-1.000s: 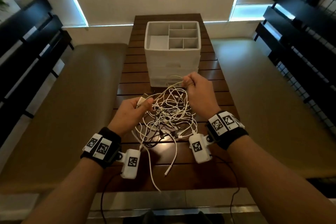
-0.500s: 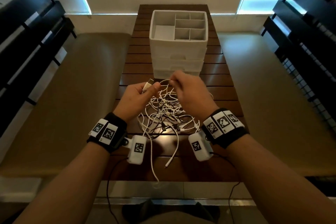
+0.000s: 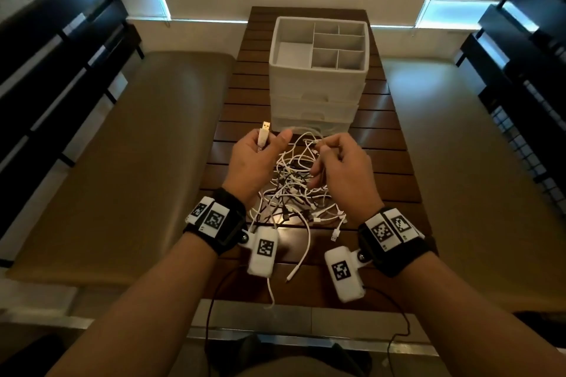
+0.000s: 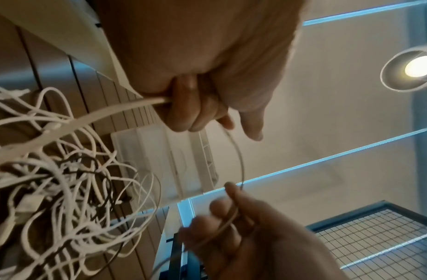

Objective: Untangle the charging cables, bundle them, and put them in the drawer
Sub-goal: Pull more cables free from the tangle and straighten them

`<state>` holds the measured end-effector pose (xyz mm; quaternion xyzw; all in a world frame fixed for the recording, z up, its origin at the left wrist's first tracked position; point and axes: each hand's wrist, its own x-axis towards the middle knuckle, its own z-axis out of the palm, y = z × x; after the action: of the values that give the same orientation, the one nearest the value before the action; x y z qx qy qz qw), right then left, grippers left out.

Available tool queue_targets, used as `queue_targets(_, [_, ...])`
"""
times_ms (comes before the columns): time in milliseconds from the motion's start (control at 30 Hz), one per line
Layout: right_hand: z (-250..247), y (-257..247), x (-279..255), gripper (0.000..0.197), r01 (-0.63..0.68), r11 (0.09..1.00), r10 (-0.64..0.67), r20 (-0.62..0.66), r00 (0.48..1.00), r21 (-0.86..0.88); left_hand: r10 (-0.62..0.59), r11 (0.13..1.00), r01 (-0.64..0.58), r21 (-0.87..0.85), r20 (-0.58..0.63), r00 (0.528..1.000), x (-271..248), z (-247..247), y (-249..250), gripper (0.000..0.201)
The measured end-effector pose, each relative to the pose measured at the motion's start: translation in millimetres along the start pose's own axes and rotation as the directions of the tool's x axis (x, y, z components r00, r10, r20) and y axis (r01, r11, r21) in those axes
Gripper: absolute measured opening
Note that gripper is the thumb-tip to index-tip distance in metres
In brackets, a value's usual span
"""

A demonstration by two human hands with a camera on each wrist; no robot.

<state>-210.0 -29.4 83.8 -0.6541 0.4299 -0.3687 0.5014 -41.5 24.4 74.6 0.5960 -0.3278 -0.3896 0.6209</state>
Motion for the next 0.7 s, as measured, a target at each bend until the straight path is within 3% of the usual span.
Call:
queue_targets(67, [0,-4,-1,0.011,-0.015,0.993,0.016,-0.008,1.000,0.114,-0.027,0.996,0.025,-0.081,-0.030,0.999,-3,4,-2,0.032])
queue_targets(133, [2,-4,-5,0.010,-0.014,0.990,0.003,0.073,0.997,0.143,-0.034,0.990,0.033,-0.138,-0.007,0.999,-4,11,1,0.030])
queue_targets(300, [13,7,-21,0.006,0.037,0.996,-0.056,0.242,0.969,0.081,0.040,0.997,-0.038,-0.062,0.029,0.999,-2,27,9,0.021])
queue_targets(533, [21,14,-21,0.014,0.027,0.995,-0.038,0.118,0.992,0.094,0.060,0.998,-0.064,0.025,0.120,0.991,-4,32,12,0.041])
queue_targets(700, [18,9,-11,0.022,0.034,0.999,-0.039,0.193,0.980,0.025,0.074,0.996,-0.077,0.034,0.096,0.993,-2,34,18,0.048])
